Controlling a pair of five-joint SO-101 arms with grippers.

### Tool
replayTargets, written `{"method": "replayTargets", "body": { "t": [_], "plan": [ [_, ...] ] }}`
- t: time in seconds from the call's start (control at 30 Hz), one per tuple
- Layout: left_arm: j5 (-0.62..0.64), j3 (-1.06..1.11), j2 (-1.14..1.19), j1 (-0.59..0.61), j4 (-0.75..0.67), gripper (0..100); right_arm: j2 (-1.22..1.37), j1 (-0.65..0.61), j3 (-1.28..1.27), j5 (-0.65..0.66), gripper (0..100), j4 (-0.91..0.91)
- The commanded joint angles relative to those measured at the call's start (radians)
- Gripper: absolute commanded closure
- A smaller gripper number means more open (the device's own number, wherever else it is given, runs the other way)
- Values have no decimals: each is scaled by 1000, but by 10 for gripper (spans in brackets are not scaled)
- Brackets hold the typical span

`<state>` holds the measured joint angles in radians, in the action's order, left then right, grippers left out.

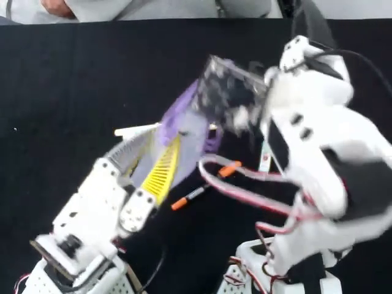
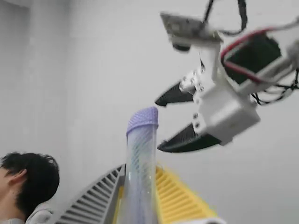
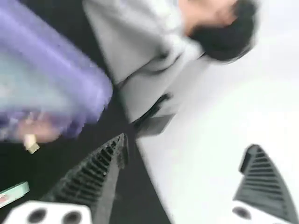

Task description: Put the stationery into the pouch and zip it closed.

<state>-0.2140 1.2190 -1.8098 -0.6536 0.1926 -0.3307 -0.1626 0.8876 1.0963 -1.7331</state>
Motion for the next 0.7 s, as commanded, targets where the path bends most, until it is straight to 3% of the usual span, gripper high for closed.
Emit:
{"method": "replayTargets", "body": {
  "t": [0.0,0.13,0.4,0.57,0.67],
  "plan": [
    [-60,-76,-15,-30,-32,970,-33,-2,67,64,672,-32],
    [-69,-79,-12,-24,-71,970,-79,2,-25,92,671,-34],
    [-63,-47,-12,168,-69,970,-182,-5,-237,221,671,-29],
    [-61,-33,-12,159,-64,970,-160,-75,-239,238,670,-25],
    [-68,-33,-12,82,-63,970,-145,-133,-239,238,670,-20]
  ]
}}
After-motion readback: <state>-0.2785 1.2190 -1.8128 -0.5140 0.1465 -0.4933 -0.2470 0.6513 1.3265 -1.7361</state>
